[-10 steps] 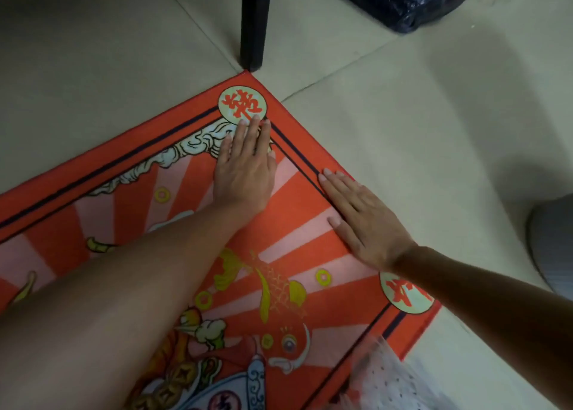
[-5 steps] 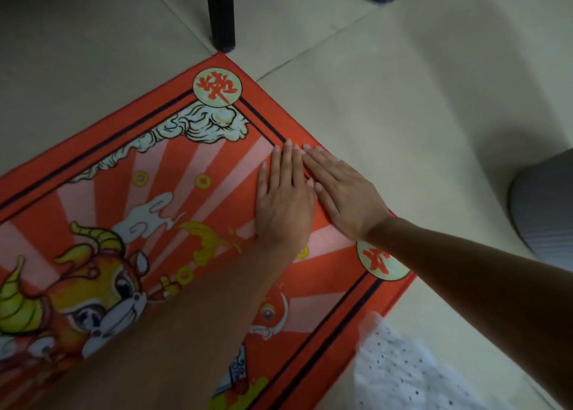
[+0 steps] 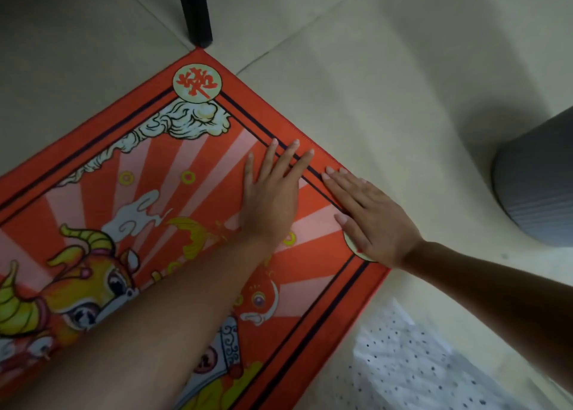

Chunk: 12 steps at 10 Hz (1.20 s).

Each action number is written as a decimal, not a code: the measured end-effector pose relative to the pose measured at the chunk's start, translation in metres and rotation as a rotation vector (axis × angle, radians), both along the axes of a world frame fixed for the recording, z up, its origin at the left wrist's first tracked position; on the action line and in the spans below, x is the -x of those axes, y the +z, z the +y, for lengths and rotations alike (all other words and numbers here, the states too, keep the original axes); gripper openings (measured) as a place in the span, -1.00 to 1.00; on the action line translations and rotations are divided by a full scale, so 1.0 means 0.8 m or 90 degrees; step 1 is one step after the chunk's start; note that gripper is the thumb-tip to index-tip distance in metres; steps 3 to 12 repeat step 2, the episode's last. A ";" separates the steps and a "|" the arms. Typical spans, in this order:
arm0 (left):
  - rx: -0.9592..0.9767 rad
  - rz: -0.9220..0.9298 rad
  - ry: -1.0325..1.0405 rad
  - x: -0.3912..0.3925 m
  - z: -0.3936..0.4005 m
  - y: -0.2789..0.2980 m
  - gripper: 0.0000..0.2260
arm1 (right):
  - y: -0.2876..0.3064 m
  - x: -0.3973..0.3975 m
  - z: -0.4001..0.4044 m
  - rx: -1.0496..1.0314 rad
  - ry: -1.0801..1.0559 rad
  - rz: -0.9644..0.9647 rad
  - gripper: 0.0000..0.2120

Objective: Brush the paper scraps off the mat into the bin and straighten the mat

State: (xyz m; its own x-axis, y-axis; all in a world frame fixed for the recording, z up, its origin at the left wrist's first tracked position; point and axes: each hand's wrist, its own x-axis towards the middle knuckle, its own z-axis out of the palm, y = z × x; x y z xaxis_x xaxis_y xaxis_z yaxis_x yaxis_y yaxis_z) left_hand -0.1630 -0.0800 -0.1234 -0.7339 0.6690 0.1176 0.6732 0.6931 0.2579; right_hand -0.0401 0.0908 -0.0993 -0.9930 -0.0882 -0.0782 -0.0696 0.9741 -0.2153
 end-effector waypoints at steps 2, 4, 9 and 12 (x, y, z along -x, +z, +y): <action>-0.046 -0.003 -0.057 -0.009 0.000 0.003 -0.58 | 0.001 -0.009 0.005 -0.001 0.009 0.001 -0.46; -0.046 -0.003 -0.057 -0.009 0.000 0.003 -0.58 | 0.001 -0.009 0.005 -0.001 0.009 0.001 -0.46; -0.046 -0.003 -0.057 -0.009 0.000 0.003 -0.58 | 0.001 -0.009 0.005 -0.001 0.009 0.001 -0.46; -0.046 -0.003 -0.057 -0.009 0.000 0.003 -0.58 | 0.001 -0.009 0.005 -0.001 0.009 0.001 -0.46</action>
